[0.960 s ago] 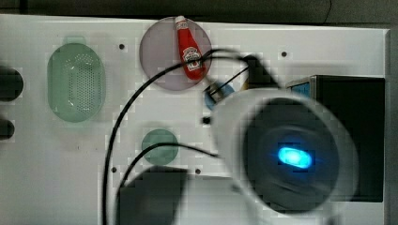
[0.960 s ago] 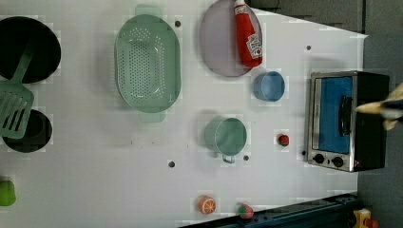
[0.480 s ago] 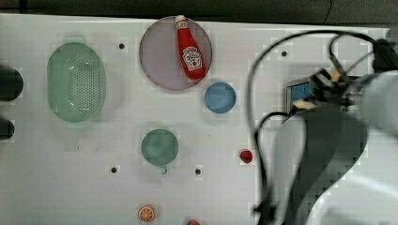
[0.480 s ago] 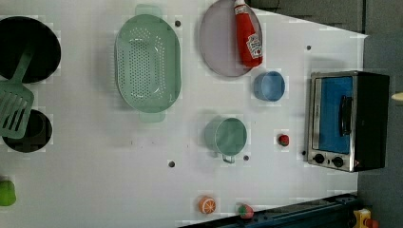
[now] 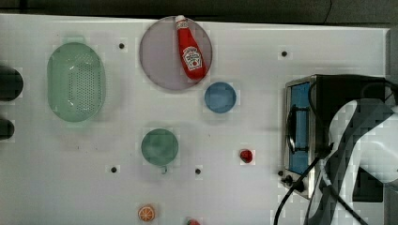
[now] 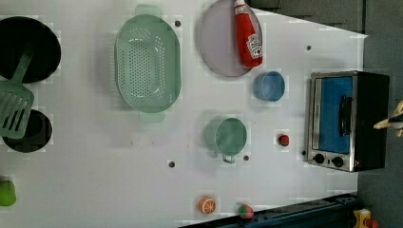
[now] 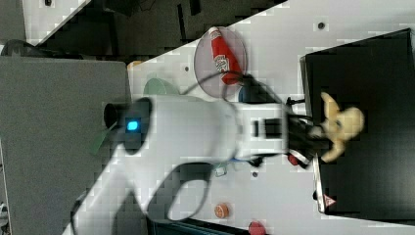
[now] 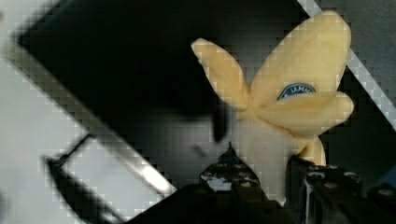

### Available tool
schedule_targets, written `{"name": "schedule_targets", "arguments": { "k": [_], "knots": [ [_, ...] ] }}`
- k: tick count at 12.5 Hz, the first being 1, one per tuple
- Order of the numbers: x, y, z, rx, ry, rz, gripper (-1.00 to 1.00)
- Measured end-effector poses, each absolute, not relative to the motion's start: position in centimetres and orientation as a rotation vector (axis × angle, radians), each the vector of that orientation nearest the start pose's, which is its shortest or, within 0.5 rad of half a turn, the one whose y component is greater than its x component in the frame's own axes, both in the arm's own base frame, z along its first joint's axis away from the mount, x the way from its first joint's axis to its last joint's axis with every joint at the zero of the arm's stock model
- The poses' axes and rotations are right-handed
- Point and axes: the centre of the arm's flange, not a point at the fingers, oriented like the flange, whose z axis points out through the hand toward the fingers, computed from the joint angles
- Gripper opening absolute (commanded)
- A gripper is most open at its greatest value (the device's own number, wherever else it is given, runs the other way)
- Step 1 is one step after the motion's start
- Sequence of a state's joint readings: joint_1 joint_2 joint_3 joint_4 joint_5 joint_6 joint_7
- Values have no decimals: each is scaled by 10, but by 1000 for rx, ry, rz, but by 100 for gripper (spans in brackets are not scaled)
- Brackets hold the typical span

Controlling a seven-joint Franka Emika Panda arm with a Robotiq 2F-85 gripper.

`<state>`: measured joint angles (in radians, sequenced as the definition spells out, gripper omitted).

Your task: Pick banana from table and place on oven.

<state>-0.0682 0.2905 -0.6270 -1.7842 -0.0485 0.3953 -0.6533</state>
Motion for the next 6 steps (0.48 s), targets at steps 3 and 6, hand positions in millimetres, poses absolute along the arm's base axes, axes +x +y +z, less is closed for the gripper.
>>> {"name": "schedule_targets", "arguments": {
  "k": [3,6],
  "knots": [
    [475,-397,399,-3038,1245,217,-7],
    [478,-397,402,-3080,1179,224,61]
  ]
}}
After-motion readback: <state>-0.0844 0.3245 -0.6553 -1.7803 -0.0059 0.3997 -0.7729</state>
